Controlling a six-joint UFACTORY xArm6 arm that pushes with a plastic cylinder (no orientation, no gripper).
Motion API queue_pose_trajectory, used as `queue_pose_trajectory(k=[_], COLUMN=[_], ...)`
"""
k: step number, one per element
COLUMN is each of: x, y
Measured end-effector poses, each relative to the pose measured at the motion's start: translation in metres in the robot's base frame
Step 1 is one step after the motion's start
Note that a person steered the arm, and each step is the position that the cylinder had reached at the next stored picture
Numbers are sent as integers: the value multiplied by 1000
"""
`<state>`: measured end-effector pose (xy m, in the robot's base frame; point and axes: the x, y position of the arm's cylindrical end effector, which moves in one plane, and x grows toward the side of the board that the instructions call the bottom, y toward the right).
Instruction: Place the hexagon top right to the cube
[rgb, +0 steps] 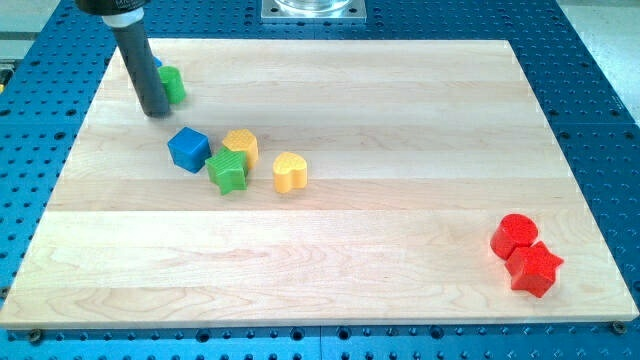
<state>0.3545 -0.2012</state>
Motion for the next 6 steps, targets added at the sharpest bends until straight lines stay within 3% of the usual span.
queue_pose_trajectory(k=[1, 2, 3, 4, 5, 6], x=[4, 33, 73, 76, 95, 80], y=[121, 201, 161, 103, 88, 63])
